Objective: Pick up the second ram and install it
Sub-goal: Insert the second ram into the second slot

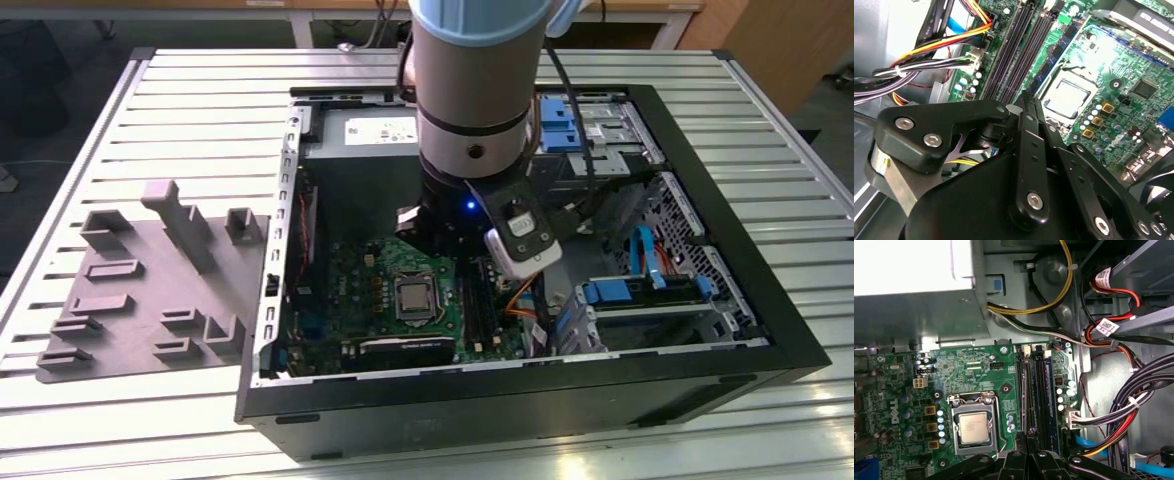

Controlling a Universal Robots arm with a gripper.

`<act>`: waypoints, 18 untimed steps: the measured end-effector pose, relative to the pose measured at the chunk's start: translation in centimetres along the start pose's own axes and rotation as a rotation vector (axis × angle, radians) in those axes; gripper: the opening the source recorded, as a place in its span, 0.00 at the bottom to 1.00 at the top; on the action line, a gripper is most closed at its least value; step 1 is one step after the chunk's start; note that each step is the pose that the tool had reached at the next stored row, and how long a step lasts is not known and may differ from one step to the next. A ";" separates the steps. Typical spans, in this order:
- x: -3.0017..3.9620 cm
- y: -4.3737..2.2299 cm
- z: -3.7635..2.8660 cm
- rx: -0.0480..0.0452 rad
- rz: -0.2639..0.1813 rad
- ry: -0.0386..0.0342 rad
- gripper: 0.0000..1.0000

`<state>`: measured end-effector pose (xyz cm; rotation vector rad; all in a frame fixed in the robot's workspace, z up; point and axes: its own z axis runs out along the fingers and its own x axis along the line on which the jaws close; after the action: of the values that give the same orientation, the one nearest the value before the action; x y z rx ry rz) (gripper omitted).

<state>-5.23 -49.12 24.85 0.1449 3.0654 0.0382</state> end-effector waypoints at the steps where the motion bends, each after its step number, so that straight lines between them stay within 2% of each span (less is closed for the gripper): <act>1: -0.10 0.01 0.04 0.0001 0.000 0.0000 0.12; 6: -0.47 0.04 0.26 -0.0001 0.000 -0.0001 0.12; 18: -0.52 0.06 0.75 -0.0011 -0.016 0.0004 0.12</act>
<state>-4.66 -49.10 24.13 0.1205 3.0666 0.0390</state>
